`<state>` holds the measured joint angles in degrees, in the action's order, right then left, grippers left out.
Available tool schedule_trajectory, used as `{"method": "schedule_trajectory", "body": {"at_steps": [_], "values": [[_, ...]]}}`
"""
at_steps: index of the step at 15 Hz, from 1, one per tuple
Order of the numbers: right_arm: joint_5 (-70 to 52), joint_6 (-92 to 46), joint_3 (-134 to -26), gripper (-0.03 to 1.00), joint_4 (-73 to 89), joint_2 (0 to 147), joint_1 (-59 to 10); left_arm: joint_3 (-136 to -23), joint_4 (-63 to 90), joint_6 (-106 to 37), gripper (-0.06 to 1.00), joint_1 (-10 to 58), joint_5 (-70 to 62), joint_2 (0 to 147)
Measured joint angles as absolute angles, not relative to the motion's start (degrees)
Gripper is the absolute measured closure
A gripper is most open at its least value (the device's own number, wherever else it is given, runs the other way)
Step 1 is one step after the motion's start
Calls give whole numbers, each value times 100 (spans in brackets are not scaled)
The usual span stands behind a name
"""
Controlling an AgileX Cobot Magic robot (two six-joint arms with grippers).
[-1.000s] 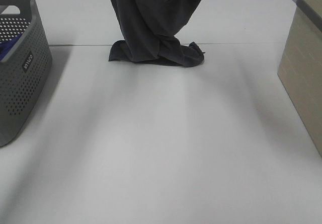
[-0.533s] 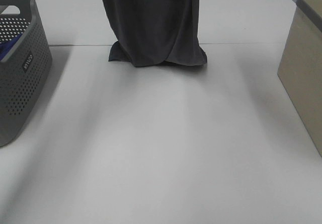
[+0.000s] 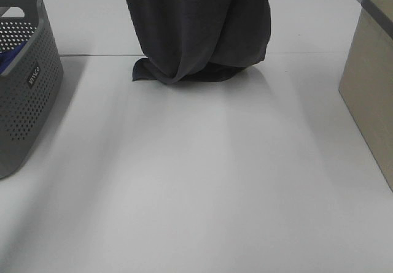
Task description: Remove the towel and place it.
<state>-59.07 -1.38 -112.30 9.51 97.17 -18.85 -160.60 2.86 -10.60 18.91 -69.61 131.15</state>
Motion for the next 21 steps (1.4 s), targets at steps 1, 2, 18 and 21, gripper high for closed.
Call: {"method": "schedule_trajectory", "body": {"at_steps": [1,2,18,21], "values": [[-6194,-344,-11367,96,1255,9809,-1770,-16060,286,-1060,94,1891,-6967,13063],[-6417,-527,-11465,96,1507,9901,-1730,-16060,286,-1060,94,1891,-6973,12989],[-4652,-859,-13705,96,2229,11476,-1003,-16060,-533,281,94,1908,-4544,12823],[-3575,-1473,-13797,96,2441,11803,-974,-16060,-814,367,94,1902,-3042,13258]]}}
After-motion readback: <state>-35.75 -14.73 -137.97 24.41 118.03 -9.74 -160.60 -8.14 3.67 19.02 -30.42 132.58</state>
